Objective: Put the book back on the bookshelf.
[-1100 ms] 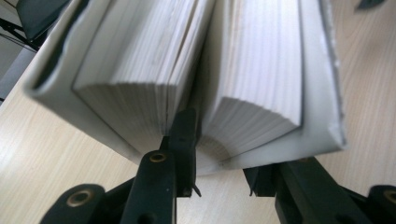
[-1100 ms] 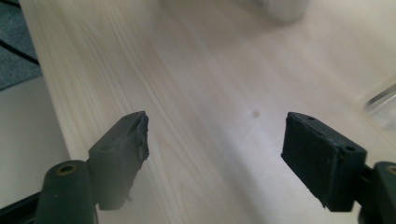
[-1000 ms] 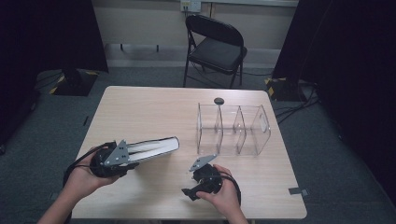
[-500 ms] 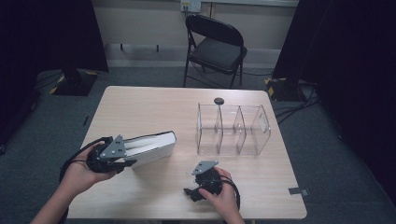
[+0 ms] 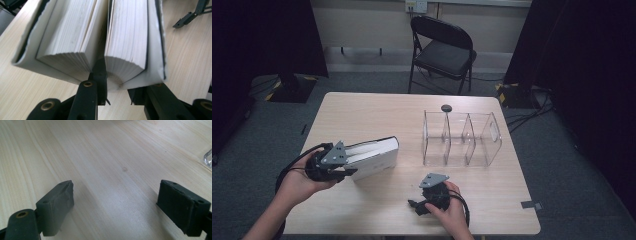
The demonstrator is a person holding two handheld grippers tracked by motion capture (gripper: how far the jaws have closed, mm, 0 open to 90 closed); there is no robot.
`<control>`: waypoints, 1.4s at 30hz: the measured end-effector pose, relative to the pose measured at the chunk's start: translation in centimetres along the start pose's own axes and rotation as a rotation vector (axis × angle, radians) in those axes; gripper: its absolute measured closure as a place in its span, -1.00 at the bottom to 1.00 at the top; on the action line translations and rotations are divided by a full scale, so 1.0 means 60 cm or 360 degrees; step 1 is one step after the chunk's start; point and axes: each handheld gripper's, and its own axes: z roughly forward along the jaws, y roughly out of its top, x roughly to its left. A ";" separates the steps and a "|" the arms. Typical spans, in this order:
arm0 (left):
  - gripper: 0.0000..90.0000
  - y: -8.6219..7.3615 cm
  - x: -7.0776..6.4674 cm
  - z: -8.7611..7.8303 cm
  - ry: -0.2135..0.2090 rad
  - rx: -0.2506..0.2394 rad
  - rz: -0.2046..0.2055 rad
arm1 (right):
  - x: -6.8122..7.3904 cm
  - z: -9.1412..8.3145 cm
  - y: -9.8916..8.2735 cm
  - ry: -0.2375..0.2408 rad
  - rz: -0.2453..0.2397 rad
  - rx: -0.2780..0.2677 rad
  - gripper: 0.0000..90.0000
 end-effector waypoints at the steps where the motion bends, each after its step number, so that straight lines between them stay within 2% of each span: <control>1: 0.60 0.001 0.002 0.000 -0.0001 -0.0001 -0.0006 | 0.000 0.000 0.000 0.0000 0.0000 0.0000 -0.72; 7: 0.60 0.001 0.012 0.000 -0.0013 0.0002 -0.0040 | 0.000 0.000 0.000 0.0000 0.0000 -0.0001 -0.72; 10: 0.60 0.000 0.016 0.001 -0.0018 -0.0012 -0.0085 | 0.000 0.000 0.000 0.0000 0.0001 0.0000 -0.72; 15: 0.59 0.002 0.021 0.000 -0.0008 0.0006 -0.0103 | 0.000 0.000 0.000 0.0001 0.0000 -0.0001 -0.72; 17: 0.58 0.005 0.020 -0.001 0.0010 0.0019 -0.0083 | 0.000 0.000 0.000 0.0001 -0.0001 -0.0001 -0.72; 21: 0.55 0.008 0.021 -0.002 0.0021 0.0021 -0.0091 | 0.000 0.000 0.001 0.0000 0.0005 0.0001 -0.72; 25: 0.45 0.011 0.022 -0.002 0.0043 0.0024 -0.0123 | 0.000 0.000 0.001 -0.0004 0.0015 0.0007 -0.72; 27: 0.39 0.016 0.023 0.001 0.0066 0.0059 -0.0137 | 0.000 0.001 0.001 -0.0003 0.0009 0.0002 -0.72; 30: 0.40 0.023 0.025 0.003 0.0102 0.0104 -0.0114 | 0.000 0.001 0.001 -0.0006 0.0016 0.0007 -0.72; 32: 0.42 0.026 0.026 0.003 0.0090 0.0129 -0.0110 | 0.000 0.001 0.001 -0.0006 0.0016 0.0007 -0.72; 34: 0.44 0.029 0.028 0.001 0.0081 0.0163 -0.0078 | 0.000 0.001 0.001 -0.0006 0.0016 0.0007 -0.72; 35: 0.44 0.030 0.028 0.002 0.0080 0.0155 -0.0102 | 0.000 0.001 0.001 -0.0006 0.0015 0.0007 -0.72; 36: 0.44 0.033 0.030 0.001 0.0074 0.0199 -0.0080 | 0.000 0.001 0.001 -0.0006 0.0016 0.0007 -0.72; 37: 0.44 0.035 0.029 0.002 0.0080 0.0198 -0.0096 | 0.000 0.001 0.001 -0.0006 0.0015 0.0007 -0.72; 39: 0.44 0.042 0.032 0.000 0.0077 0.0292 -0.0044 | 0.000 0.001 0.001 -0.0005 0.0018 0.0008 -0.72; 41: 0.50 0.047 0.033 0.000 0.0062 0.0329 -0.0033 | 0.000 0.001 0.001 -0.0004 0.0016 0.0008 -0.72; 42: 0.53 0.048 0.033 0.000 0.0041 0.0327 -0.0055 | 0.000 0.001 0.001 -0.0005 0.0017 0.0007 -0.72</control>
